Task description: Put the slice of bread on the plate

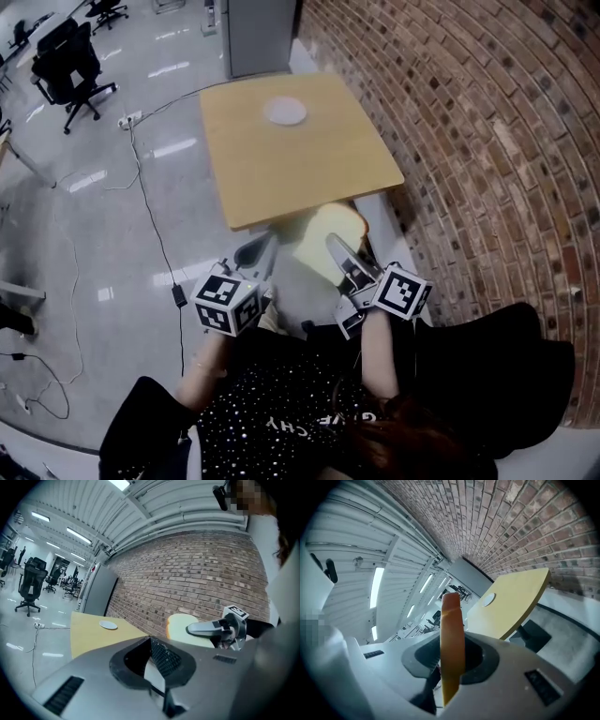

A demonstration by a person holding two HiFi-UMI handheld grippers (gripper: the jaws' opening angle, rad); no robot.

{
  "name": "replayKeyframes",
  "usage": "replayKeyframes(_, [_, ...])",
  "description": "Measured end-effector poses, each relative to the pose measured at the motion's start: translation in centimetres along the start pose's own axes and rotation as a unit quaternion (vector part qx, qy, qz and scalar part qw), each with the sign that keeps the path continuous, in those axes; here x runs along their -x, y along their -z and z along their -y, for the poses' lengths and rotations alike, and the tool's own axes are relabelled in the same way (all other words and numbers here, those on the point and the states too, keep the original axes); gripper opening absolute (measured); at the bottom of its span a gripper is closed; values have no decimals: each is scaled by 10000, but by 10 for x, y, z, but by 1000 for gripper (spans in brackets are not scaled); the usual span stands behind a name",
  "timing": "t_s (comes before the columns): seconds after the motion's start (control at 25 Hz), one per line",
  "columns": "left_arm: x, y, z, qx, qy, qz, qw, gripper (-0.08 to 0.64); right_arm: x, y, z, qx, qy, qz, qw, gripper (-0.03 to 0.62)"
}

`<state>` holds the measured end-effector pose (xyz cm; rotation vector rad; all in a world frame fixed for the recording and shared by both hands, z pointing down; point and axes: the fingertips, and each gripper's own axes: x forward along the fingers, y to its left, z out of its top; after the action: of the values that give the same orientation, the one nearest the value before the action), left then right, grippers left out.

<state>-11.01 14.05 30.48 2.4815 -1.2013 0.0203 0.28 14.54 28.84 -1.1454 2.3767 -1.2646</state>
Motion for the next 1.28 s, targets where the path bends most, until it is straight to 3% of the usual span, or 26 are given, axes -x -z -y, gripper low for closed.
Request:
replayKeyframes(0.4, [-75,-30,-75,157,40,-192,9997,9,-100,-51,26,-45,49,-295,9995,94])
replayKeyframes(0.8, [-130,-50,-120,175,179,-389,9989,9,-157,-82,51,-219,121,-520,9983,94])
replayKeyframes(1.0, [-135,-49,-134,131,223,-459,9986,9,-170,-83,55,-413,94,-409,9983,94])
replayKeyframes(1.28, [-117,-51,-134,65,212,-337,9992,9,-164,-72,49,-342,154,-312,9988,94])
